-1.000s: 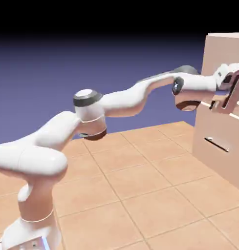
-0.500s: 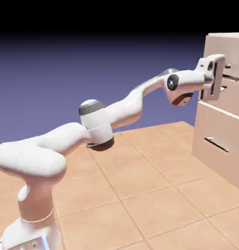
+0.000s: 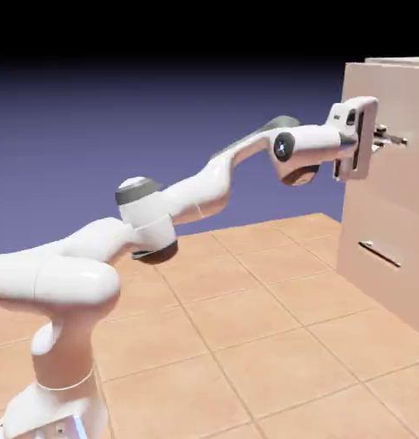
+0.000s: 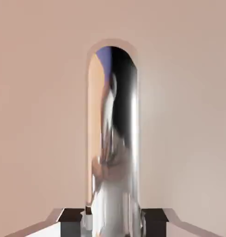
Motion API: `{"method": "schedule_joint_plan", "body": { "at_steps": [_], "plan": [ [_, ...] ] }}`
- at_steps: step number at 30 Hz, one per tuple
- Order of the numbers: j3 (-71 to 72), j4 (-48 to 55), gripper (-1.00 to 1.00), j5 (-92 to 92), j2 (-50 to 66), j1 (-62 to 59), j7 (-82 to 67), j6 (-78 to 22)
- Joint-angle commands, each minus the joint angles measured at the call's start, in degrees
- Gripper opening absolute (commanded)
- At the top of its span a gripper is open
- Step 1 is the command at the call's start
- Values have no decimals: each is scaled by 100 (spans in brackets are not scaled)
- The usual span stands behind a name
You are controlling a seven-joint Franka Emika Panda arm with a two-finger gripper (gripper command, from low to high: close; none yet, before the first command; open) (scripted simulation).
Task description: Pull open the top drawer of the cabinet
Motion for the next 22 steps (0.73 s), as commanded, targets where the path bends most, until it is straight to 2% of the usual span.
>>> {"method": "schedule_joint_plan", "body": {
  "at_steps": [1, 19, 20, 22],
  "plan": [
    [1, -207, -100, 28, 29, 132, -54, -68],
    [-50, -3812, -100, -133, 496, 2681, -626, -1130],
    [-50, -3812, 100, -133, 496, 2681, -626, -1130],
    [-59, -4019, 100, -188, 498, 2872, -663, -1153]
  ]
}}
